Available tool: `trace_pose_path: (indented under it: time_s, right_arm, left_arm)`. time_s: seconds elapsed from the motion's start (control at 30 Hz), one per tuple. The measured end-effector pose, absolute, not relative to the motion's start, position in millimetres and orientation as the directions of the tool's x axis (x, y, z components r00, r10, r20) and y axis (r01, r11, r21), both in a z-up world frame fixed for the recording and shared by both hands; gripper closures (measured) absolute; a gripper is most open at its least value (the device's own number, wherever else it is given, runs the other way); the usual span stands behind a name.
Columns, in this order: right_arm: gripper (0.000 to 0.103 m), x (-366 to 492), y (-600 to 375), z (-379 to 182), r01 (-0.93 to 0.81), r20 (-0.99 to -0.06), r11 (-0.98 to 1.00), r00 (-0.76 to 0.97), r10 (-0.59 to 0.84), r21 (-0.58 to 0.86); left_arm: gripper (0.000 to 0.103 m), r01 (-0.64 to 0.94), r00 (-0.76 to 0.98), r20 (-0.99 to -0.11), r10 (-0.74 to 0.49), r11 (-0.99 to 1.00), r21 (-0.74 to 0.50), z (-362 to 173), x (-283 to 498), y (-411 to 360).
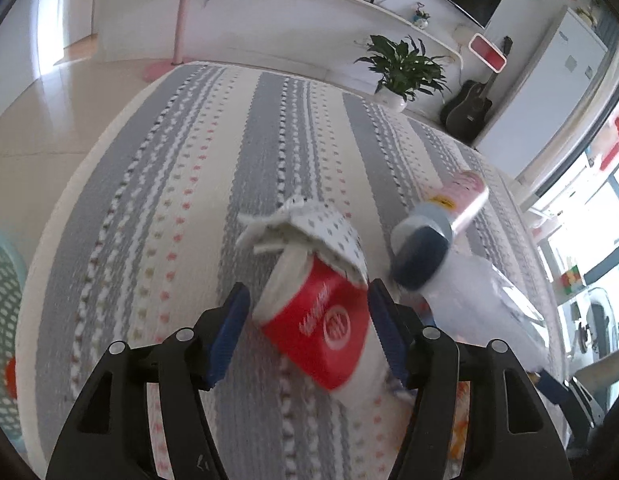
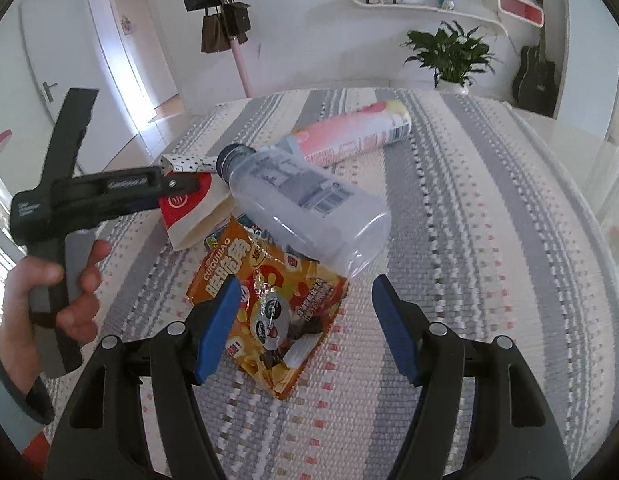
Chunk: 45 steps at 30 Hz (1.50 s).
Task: Collect trash
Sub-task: 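Grasp the red paper cup with left tool while right tool grasps the orange snack bag, then carry the red cup and snack bag over the basket and release both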
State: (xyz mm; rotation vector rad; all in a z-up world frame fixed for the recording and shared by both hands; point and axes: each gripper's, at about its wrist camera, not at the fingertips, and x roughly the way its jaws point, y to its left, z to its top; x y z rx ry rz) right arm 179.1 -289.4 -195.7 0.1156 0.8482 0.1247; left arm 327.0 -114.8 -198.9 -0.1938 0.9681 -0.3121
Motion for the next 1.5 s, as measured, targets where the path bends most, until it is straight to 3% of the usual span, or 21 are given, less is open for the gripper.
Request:
trace_pose_path:
  time_s: [0.17,0.23,0.27,0.3,0.4,0.67,0.8,1.17,1.5]
  right_arm:
    - [0.04,194,-284,-208,-0.077,-0.773,0.984,0.61,0.176,0.163]
    - [0.054,195,-285,-212,-0.071,-0.782,0.982,0.597,0.181,0.173]
    - [0.068,194,-285,-215,-0.075,-0.788,0.978,0.582,0.2,0.193]
    - [0.078,192,-286,-217,-0.077,-0.789,0.975,0.575,0.216,0.211]
    - [0.092,183,-290,-218,-0.066,-0.785,0.968,0.574,0.234,0.24]
    - [0.095,146,-281,-195,-0.076,-0.744,0.965,0.624,0.241,0.249]
    - [0.095,134,-269,-178,-0.103,-0.722,0.972,0.654,0.227,0.212]
    - [0.096,133,-219,-116,-0.221,-0.638,0.966,0.726,0.257,0.136]
    - [0.096,151,-121,-65,-0.407,-0.567,0.911,0.737,0.368,0.063]
  left_arm:
    - [0.044,0.215,0.502,-0.779,-0.376,0.927,-0.309,-204,341,-124]
    - [0.047,0.237,0.504,-0.779,-0.373,0.927,-0.29,-202,336,-125]
    - [0.05,0.256,0.505,-0.775,-0.38,0.924,-0.286,-201,333,-126]
    - [0.06,0.268,0.501,-0.775,-0.387,0.92,-0.286,-200,331,-126]
    - [0.062,0.294,0.487,-0.779,-0.396,0.914,-0.281,-195,316,-122]
    - [0.065,0.318,0.478,-0.774,-0.416,0.903,-0.289,-186,261,-95]
    - [0.074,0.308,0.49,-0.763,-0.421,0.903,-0.3,-177,237,-75]
    - [0.075,0.256,0.626,-0.664,-0.41,0.911,-0.322,-117,193,-12]
    - [0.075,0.122,0.753,-0.58,-0.312,0.931,-0.343,-71,169,85]
